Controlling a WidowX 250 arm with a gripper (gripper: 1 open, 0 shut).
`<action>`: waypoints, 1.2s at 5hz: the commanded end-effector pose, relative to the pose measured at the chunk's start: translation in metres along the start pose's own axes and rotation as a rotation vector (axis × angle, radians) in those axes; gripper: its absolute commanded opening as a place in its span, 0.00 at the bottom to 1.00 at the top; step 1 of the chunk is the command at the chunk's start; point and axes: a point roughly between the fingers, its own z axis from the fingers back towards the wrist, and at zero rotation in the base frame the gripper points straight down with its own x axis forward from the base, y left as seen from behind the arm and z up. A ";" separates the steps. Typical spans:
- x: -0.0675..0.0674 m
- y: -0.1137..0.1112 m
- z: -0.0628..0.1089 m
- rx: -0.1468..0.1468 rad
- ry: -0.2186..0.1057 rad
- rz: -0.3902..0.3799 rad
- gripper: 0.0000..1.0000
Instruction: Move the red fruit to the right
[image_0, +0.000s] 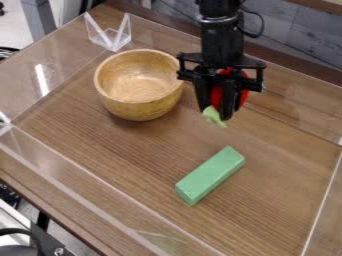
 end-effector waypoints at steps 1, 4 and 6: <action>0.005 0.000 0.015 -0.002 -0.059 0.021 0.00; 0.010 -0.006 -0.022 0.010 -0.102 0.053 0.00; 0.025 0.004 -0.038 0.017 -0.122 0.071 0.00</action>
